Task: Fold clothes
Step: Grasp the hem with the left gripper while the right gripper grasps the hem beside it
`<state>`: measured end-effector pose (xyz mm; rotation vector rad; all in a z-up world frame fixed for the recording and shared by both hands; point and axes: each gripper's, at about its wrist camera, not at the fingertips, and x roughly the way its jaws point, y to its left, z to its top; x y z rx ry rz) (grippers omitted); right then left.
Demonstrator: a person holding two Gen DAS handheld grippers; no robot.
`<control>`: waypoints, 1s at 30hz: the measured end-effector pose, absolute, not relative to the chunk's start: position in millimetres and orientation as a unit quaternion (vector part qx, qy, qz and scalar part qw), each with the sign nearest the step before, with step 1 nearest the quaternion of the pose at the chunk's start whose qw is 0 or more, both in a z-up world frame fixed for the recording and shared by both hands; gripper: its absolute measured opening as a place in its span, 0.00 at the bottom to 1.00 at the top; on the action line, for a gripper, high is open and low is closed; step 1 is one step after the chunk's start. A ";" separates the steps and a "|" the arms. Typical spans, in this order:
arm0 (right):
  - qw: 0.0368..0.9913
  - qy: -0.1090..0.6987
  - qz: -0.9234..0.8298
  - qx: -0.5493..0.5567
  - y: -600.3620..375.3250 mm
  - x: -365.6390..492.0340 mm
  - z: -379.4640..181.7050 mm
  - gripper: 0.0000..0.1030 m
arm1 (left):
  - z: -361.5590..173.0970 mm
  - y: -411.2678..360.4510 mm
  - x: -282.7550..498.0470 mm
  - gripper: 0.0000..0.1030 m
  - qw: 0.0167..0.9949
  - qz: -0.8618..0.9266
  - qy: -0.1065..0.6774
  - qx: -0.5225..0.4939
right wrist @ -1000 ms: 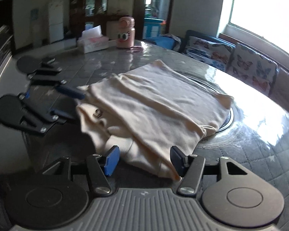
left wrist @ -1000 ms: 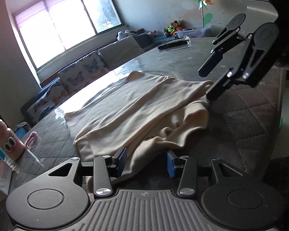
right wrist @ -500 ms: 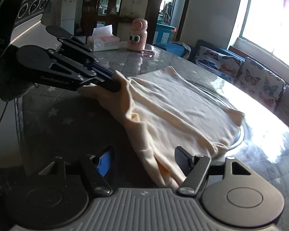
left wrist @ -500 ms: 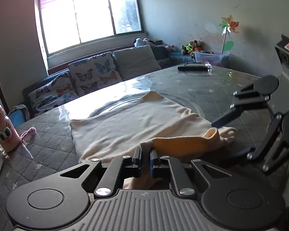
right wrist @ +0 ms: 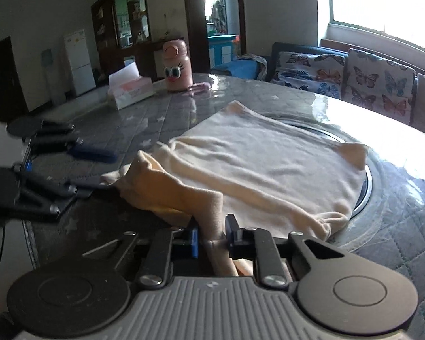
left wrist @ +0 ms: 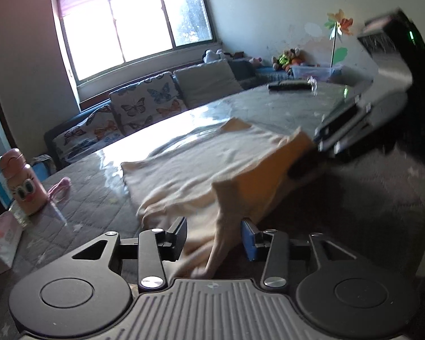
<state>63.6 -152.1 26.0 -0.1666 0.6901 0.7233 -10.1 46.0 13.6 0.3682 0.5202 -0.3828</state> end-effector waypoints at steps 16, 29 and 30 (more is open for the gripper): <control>0.894 0.288 0.337 -0.062 -154.2 43.8 42.8 0.09 | 10.4 44.0 -24.2 0.11 0.933 -0.155 0.229 0.231; 0.872 0.286 0.393 -0.053 -182.8 -55.0 83.0 0.09 | 52.8 47.5 -136.5 0.11 0.931 -0.199 0.230 0.202; 0.870 0.288 0.396 -0.056 -182.7 -61.9 84.1 0.09 | 54.0 46.4 -144.8 0.11 0.930 -0.199 0.231 0.204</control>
